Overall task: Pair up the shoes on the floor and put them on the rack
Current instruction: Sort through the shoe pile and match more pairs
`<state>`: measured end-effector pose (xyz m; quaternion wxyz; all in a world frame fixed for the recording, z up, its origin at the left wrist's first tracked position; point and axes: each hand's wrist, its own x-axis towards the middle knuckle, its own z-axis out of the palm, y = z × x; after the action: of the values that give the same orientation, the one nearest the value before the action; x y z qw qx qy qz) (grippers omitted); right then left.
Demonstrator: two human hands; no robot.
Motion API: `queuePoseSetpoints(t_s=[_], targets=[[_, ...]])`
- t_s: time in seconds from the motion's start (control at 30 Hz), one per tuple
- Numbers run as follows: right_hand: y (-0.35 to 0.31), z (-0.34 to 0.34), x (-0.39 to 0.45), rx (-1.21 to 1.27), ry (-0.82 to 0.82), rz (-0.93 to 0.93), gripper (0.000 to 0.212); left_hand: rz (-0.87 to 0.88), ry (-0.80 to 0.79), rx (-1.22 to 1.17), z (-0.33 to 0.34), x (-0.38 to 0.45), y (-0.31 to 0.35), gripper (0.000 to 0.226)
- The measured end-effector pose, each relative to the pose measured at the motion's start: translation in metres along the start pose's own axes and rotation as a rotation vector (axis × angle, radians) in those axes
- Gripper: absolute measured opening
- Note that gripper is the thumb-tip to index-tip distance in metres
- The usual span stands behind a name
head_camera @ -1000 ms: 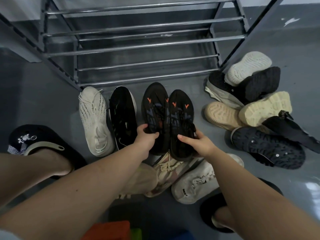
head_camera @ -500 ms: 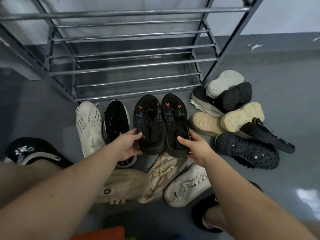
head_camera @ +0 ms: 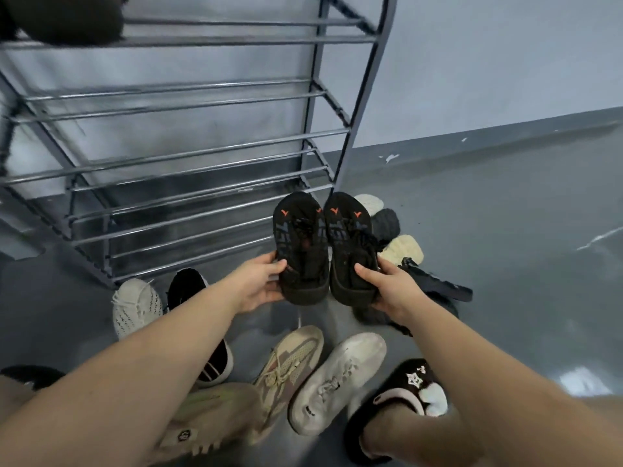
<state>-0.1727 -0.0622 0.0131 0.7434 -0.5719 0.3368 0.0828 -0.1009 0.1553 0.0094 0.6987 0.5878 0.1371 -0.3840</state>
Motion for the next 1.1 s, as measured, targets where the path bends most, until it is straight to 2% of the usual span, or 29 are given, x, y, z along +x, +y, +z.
queuePoseSetpoints(t_s=[0.23,0.53,0.7,0.87,1.1], targets=[[-0.071,-0.021,-0.052,0.033,0.083,-0.140,0.047,0.119,-0.131,0.104,0.055,-0.035,0.072,0.021],[-0.179,-0.026,-0.120,0.024,0.066,-0.353,0.018,0.329,-0.187,0.120,0.106,-0.085,0.157,0.018],[-0.225,-0.015,-0.137,-0.015,0.028,-0.434,0.028,0.421,-0.167,0.113,0.113,-0.105,0.199,0.016],[-0.258,0.015,-0.132,-0.035,-0.053,-0.479,0.028,0.476,-0.126,0.085,0.097,-0.123,0.228,0.019],[-0.283,0.075,-0.083,-0.102,-0.099,-0.486,0.036,0.489,0.035,0.050,0.054,-0.118,0.258,0.021]])
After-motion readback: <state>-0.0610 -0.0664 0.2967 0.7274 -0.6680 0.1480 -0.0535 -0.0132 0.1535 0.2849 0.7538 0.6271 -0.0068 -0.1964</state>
